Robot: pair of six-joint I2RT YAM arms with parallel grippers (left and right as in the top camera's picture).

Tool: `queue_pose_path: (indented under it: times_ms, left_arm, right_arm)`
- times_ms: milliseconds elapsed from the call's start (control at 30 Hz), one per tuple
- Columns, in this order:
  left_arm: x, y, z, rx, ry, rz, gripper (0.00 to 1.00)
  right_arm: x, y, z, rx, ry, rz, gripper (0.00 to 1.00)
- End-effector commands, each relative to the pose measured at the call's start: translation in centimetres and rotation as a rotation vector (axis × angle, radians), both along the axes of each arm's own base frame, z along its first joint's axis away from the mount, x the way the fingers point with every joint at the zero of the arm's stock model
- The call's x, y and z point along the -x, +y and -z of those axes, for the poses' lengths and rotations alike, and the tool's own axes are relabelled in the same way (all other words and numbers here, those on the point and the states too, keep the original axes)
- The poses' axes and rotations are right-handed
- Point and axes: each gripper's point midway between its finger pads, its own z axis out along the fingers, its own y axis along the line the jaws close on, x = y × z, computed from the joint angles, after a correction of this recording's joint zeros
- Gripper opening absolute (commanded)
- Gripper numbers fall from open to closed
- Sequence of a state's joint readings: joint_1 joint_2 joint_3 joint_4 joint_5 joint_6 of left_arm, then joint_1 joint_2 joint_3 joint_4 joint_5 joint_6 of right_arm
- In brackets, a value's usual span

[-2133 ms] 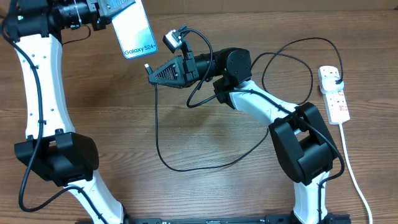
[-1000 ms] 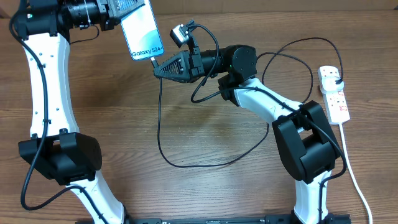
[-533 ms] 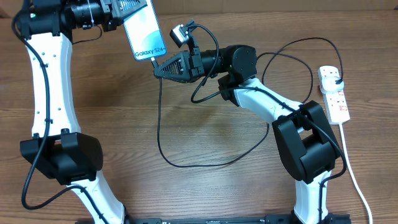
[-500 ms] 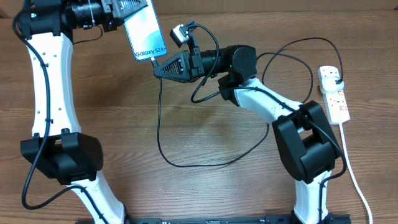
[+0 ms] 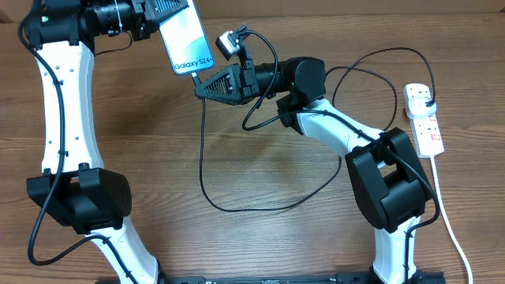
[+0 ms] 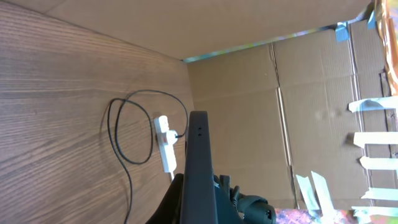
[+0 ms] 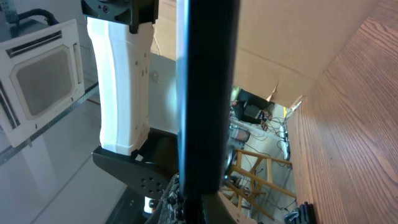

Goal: Plug charger to phone and switch on socket
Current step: 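Align and push the plug into the phone's bottom port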

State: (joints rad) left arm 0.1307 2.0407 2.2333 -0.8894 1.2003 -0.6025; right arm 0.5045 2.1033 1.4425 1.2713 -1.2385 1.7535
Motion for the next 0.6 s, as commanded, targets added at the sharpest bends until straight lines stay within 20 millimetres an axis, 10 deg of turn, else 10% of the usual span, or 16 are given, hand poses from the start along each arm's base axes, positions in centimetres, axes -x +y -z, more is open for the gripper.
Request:
queue_pose_path:
  times_ms: [0, 567]
  left_arm:
    - [0.23, -0.11, -0.77, 0.026, 0.015, 0.004, 0.04]
    - [0.25, -0.04, -0.73, -0.002, -0.045, 0.019, 0.04]
  right_arm:
    - [-0.1, -0.16, -0.87, -0.019, -0.023, 0.012, 0.04]
    - [-0.25, -0.31, -0.87, -0.019, -0.023, 0.016, 0.04]
